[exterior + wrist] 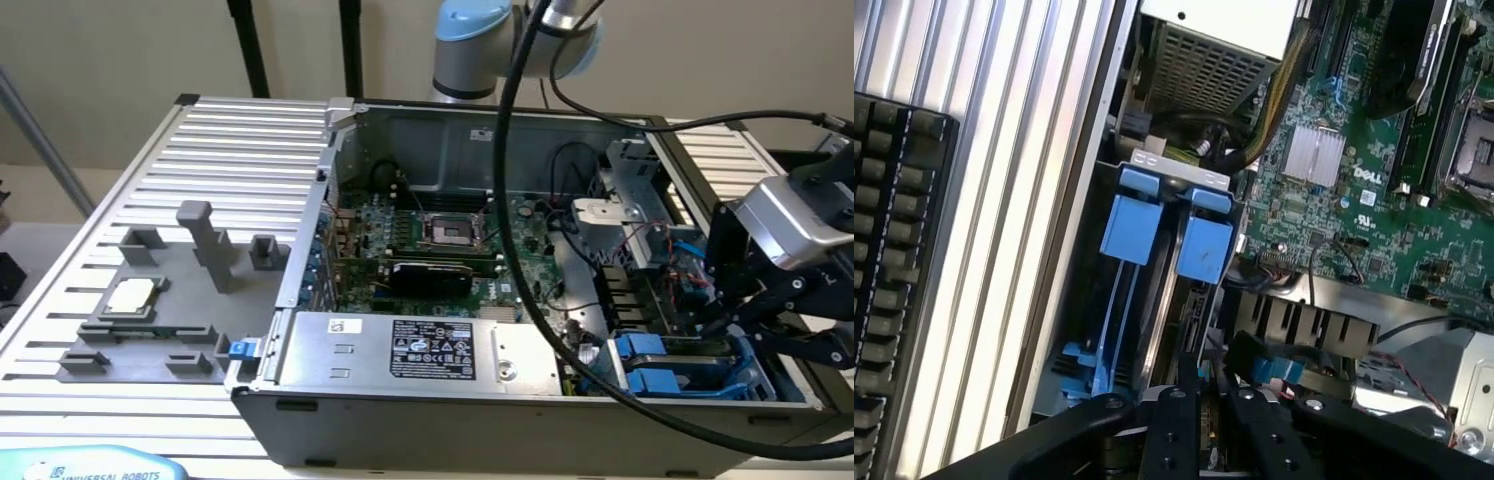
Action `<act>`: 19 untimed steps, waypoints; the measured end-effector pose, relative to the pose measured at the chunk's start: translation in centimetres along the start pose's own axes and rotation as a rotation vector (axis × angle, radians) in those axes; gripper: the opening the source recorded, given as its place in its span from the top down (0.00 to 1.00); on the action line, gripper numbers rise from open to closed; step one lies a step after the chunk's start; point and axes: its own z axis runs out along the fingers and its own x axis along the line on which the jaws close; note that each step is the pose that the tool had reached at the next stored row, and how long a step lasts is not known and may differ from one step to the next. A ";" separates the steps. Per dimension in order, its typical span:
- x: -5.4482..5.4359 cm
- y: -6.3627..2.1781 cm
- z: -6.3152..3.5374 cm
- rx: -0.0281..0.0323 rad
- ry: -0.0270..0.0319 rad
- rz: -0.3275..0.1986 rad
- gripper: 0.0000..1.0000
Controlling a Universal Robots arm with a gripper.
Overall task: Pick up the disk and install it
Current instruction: 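Insert the first disk wire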
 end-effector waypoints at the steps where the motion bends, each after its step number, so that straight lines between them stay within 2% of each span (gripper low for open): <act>1: -0.1 0.29 0.02 0.0000 -0.0001 0.000 0.83; 3: -0.2 0.67 0.04 0.0004 -0.0002 0.002 0.83; 6: -0.2 0.78 0.05 0.0021 0.0005 0.016 0.83; 10: -0.2 0.79 0.05 0.0066 0.0054 0.056 0.83; 13: -0.2 0.79 0.04 0.0094 0.0132 0.088 0.83; 19: -0.2 0.79 0.08 0.0128 0.0365 0.146 0.83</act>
